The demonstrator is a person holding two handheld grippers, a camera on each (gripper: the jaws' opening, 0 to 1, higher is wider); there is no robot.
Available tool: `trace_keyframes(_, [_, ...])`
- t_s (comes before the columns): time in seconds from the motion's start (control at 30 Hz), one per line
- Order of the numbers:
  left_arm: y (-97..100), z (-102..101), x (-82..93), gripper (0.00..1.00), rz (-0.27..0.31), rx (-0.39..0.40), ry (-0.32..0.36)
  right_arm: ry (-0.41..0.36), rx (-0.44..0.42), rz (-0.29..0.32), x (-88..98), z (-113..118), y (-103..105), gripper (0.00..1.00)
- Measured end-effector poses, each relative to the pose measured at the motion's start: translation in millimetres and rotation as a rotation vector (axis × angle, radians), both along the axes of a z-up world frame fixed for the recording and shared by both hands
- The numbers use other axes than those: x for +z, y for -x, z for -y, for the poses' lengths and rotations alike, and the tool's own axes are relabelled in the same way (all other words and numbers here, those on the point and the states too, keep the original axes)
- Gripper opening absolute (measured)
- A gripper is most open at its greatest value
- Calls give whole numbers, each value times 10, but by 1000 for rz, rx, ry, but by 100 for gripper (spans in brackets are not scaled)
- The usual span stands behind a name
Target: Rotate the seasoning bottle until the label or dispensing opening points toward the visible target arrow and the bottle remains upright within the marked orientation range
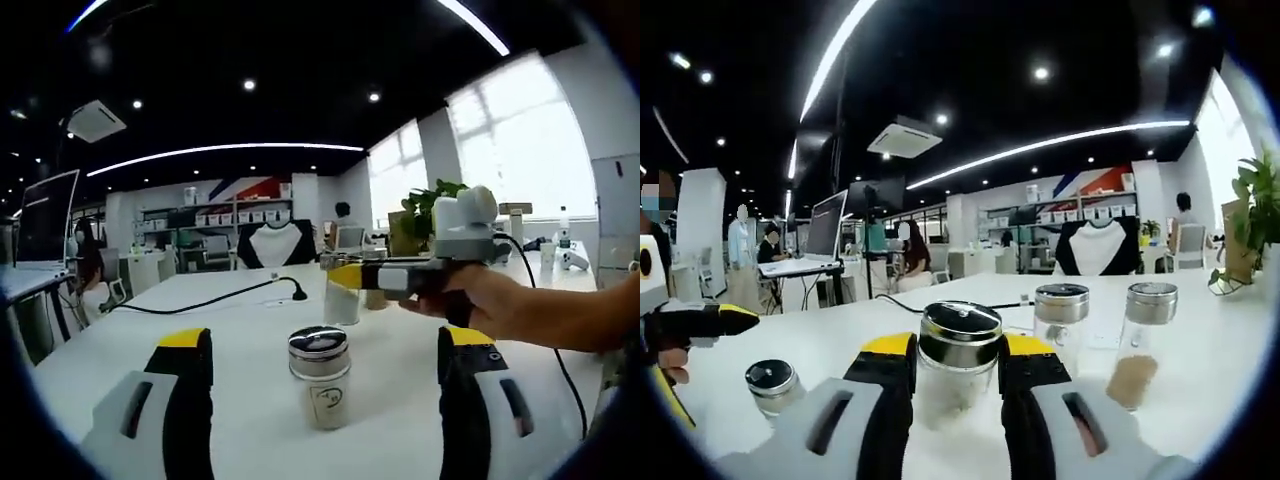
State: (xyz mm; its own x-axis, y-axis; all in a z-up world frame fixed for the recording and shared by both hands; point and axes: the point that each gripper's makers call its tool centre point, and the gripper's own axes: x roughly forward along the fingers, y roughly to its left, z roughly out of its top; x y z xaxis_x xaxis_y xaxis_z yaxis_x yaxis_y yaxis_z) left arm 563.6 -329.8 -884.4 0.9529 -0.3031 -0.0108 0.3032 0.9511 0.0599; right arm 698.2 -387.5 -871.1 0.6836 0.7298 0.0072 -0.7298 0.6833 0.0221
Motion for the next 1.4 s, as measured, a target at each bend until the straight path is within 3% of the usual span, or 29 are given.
trace_keyframes(0.33, [71, 42, -10, 99, 16, -3, 13, 28, 1, -6, -53, 44, 100, 29])
trace_keyframes(0.5, [138, 38, 81, 99, 36, -22, 48, 24, -5, -13, -48, 11, 201, 29])
trace_keyframes(0.77, [294, 22, 4, 97, 0, -100, 33, -5, -37, -49, -68, 42, 308, 29])
trace_keyframes(1.17, [355, 135, 27, 94, 16, -195, 49, 24, -46, -26, 6, 93, 453, 29])
trace_keyframes(1.4, [376, 152, -47, 94, -2, -244, 43, 32, -89, -33, -35, 106, 560, 29])
